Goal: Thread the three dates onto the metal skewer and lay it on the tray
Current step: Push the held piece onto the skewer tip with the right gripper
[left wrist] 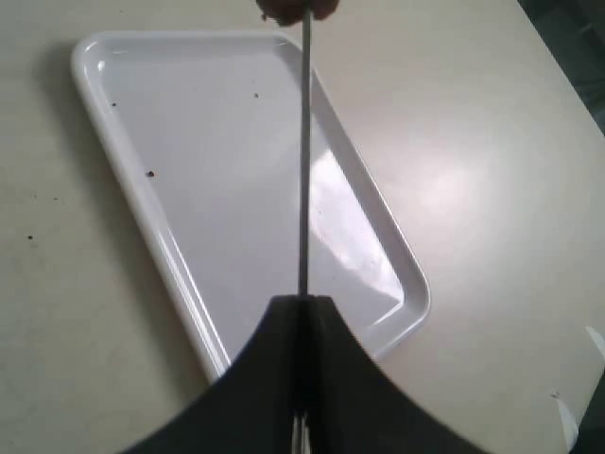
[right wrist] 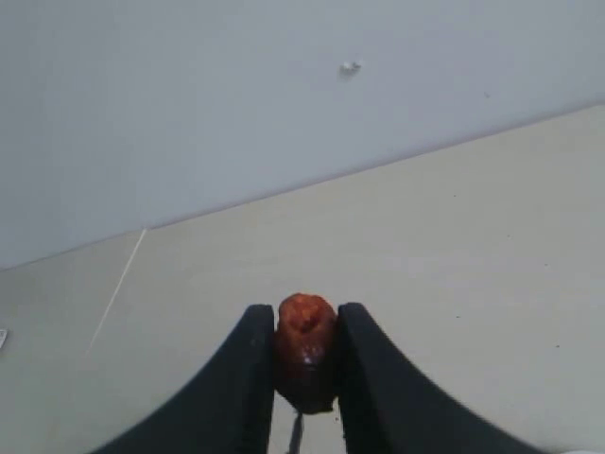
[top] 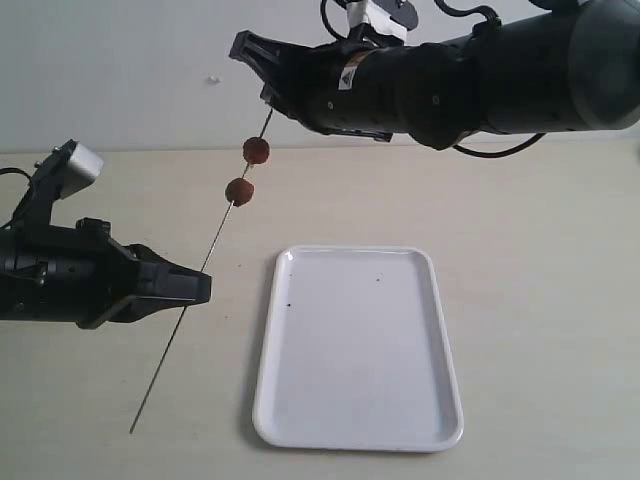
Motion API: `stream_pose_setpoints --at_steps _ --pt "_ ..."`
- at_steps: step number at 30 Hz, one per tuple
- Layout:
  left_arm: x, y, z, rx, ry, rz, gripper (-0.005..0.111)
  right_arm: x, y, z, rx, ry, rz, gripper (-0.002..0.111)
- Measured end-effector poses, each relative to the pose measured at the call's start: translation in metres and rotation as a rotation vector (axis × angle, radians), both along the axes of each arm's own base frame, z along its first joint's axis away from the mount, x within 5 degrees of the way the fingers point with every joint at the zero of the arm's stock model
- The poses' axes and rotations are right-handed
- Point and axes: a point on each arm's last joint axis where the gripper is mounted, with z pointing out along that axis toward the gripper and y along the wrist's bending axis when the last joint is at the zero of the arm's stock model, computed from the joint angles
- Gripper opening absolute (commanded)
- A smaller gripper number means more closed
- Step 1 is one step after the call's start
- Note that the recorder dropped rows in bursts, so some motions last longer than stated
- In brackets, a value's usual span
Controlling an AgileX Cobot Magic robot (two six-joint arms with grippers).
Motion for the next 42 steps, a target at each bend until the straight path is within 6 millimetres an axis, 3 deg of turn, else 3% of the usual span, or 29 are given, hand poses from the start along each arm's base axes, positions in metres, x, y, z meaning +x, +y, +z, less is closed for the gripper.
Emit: stream_pose_setpoints --at_steps 42 --pt "0.001 0.001 -0.001 0.026 -0.027 -0.004 0.000 -0.005 0.010 0.006 0.021 -0.033 0.023 0.023"
